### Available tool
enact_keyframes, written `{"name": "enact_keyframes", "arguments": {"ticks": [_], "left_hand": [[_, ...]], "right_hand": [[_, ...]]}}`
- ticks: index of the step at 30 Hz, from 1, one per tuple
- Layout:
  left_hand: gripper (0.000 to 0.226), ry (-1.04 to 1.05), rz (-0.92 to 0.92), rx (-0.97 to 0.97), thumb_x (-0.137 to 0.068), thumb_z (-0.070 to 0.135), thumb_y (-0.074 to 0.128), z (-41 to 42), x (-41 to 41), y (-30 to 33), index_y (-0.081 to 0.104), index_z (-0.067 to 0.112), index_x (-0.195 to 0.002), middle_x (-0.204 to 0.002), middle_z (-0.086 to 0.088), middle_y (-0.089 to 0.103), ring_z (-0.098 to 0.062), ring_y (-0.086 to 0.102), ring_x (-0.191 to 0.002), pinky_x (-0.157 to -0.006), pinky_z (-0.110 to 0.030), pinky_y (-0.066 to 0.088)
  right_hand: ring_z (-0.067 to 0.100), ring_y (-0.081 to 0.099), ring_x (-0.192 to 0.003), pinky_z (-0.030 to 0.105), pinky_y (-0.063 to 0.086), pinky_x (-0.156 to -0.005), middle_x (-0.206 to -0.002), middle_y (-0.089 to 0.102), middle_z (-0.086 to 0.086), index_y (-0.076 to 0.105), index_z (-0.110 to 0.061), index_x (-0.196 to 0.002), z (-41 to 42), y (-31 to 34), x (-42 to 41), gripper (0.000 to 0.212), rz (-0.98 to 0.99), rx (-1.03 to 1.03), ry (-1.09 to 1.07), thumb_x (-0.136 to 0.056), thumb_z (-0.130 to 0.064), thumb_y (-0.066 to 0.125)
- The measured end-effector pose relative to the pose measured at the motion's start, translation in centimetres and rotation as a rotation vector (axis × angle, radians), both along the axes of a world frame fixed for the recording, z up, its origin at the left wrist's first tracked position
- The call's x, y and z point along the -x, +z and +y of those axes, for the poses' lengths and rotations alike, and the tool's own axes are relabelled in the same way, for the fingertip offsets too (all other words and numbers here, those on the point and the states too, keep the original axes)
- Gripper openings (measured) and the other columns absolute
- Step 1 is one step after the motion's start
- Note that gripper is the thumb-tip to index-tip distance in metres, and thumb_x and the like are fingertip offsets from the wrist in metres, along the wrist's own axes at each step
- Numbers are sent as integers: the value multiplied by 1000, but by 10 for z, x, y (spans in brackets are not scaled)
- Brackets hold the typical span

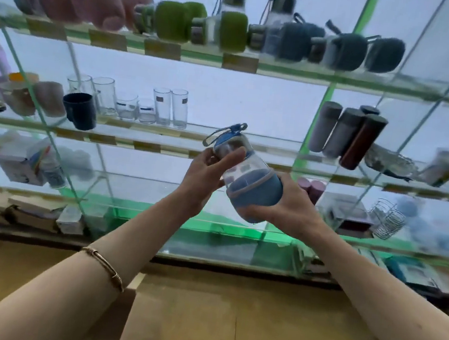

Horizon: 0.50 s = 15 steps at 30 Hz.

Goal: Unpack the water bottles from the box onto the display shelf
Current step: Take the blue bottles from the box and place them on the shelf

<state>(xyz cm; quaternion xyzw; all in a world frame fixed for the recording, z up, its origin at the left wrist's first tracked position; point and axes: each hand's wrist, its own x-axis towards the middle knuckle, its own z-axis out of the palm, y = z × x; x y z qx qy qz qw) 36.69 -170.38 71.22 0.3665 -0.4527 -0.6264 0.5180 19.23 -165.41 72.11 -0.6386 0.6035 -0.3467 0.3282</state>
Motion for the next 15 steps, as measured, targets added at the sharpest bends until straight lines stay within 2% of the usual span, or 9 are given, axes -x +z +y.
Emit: {"name": "enact_keyframes", "arguments": {"ticks": [2,4,6,8,10,12,14,15], "left_hand": [[58,-32,-31,36,-66,38,80,4,35,11,61,11,-114,-108,-6,69,-20,65,-99,-86,-38,53],[57,-56,-57,72,-68,39,81,7,65,24,62,11,-115,-113,-9,68,-24,64,-105,-88,-39,53],[51,-69,-75,106,-70,39,79,9,92,37,64,11,-110,-110,-10,70,-25,65,-103,-88,-38,54],[57,-48,-103,140,-66,43,79,7,117,51,64,10,-110,-109,-12,70,-27,66,-102,-88,-40,54],[55,-22,-118,154,-71,39,79,3,137,62,63,6,-111,-112,-16,68,-30,65,-104,-90,-41,54],[45,-7,-137,162,-78,34,75,-4,154,73,62,6,-111,-113,-16,67,-30,65,-105,-92,-42,53],[50,-2,-158,179,-74,39,76,-16,169,81,61,10,-112,-112,-11,68,-26,65,-104,-93,-43,53],[57,-2,-164,193,-70,43,78,-22,176,84,60,11,-113,-111,-9,68,-25,65,-104,-93,-43,52]], "right_hand": [[9,59,-87,23,55,-66,-103,59,-3,50,-24,-113,10,10,34,75,4,16,-34,-51,-35,91],[9,60,-84,24,55,-62,-100,60,-4,51,-23,-111,15,22,64,73,23,43,-59,-52,-35,91],[21,66,-78,33,57,-57,-96,66,3,52,-23,-110,19,34,91,72,12,50,-69,-50,-36,90],[36,68,-69,44,56,-52,-83,71,10,50,-21,-108,21,45,114,69,10,60,-58,-52,-35,87],[41,68,-73,57,56,-58,-75,69,10,48,-20,-105,20,59,132,63,42,82,-57,-57,-35,86],[32,66,-81,52,57,-71,-83,63,1,49,-22,-102,15,69,148,56,78,132,-72,-62,-32,86],[16,59,-87,38,57,-75,-95,57,-3,49,-19,-112,5,74,162,65,82,169,-102,-61,-34,87],[13,57,-89,33,56,-74,-99,55,-3,47,-19,-115,-2,75,169,71,85,176,-119,-59,-35,88]]}}
